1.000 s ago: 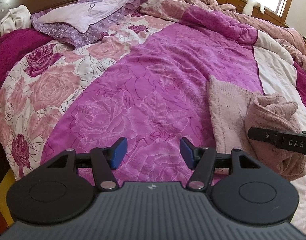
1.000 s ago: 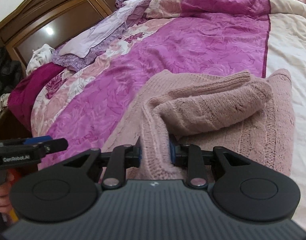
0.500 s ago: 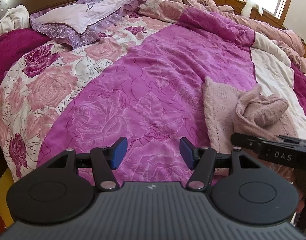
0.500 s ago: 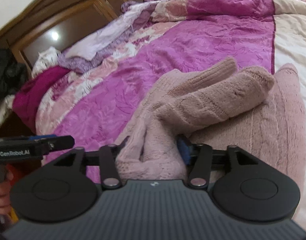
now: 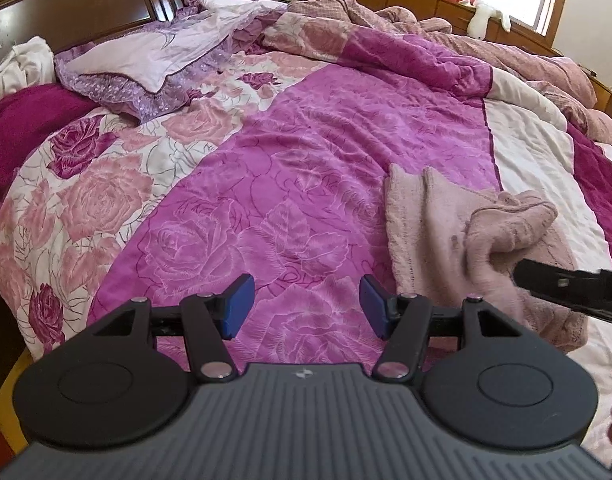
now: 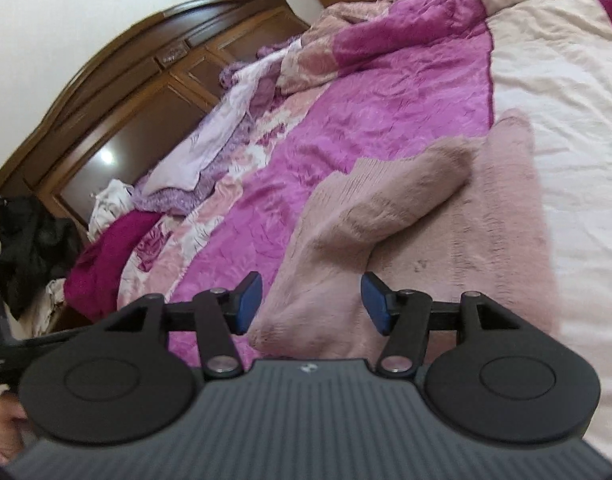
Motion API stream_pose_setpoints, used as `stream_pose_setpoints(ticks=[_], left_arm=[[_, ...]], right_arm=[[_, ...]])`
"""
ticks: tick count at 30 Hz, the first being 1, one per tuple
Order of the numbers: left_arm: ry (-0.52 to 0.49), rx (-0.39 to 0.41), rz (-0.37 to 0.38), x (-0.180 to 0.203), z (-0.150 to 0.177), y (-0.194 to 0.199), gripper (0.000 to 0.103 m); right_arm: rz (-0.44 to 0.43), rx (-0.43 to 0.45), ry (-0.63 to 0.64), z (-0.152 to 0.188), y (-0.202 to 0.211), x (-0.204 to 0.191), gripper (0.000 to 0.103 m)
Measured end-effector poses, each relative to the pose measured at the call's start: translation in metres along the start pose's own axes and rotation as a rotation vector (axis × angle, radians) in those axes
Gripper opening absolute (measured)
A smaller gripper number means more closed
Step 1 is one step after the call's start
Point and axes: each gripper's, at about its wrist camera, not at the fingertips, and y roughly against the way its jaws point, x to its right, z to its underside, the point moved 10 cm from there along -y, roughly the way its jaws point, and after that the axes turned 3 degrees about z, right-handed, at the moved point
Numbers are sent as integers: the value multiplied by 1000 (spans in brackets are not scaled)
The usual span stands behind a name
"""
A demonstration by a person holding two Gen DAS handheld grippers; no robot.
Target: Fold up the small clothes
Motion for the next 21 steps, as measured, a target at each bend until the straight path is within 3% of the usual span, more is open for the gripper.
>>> stream_pose_setpoints(ticks=[8,13,21], left_arm=[[-61,15,25,27,-6,6,66],[-124,24,47,52,-13,6,66],[-265,29,122,112,-29,-16,66]], right_arm=[[79,123,2,-17,42,28,58],[156,176,-91,-26,54,67,59],[245,174,-180,-18,48,110,59]])
